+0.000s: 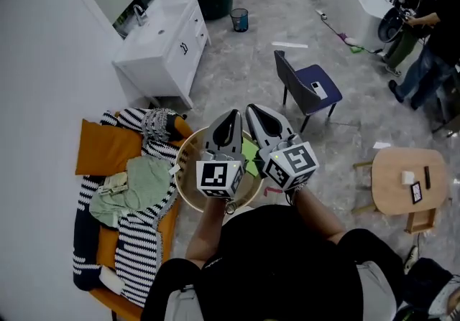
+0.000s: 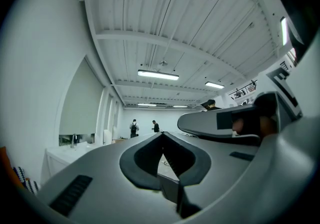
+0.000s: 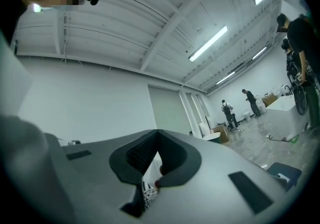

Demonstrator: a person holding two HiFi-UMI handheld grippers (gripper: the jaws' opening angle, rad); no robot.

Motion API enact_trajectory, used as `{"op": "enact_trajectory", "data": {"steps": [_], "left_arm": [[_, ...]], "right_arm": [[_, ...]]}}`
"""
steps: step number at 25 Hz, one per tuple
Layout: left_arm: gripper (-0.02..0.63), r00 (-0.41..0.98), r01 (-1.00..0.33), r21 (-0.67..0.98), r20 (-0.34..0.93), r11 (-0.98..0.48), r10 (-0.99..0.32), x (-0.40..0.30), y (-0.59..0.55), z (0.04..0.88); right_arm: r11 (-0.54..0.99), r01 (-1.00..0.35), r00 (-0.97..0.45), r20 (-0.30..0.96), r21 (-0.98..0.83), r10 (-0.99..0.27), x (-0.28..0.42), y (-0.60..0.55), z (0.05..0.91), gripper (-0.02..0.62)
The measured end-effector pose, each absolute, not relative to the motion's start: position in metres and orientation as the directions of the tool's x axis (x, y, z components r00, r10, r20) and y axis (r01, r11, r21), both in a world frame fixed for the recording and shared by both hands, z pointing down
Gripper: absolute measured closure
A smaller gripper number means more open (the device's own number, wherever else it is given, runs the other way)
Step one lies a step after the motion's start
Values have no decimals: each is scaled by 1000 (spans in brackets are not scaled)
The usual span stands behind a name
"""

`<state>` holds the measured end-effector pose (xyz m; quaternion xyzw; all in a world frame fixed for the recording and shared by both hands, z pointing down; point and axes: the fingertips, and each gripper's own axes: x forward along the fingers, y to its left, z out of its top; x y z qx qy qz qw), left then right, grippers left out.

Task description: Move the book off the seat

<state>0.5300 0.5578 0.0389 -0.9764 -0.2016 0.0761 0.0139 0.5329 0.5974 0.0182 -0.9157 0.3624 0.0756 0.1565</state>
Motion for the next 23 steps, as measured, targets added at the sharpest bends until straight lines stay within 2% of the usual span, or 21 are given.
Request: {"op": "enact_trajectory", "data": {"steps": [23], "left_arm": [[595, 929, 338, -33, -146, -941, 339, 523, 562, 55]], "right_arm": [[-688, -688, 726, -238, -233, -645, 534, 620, 32, 581]]}}
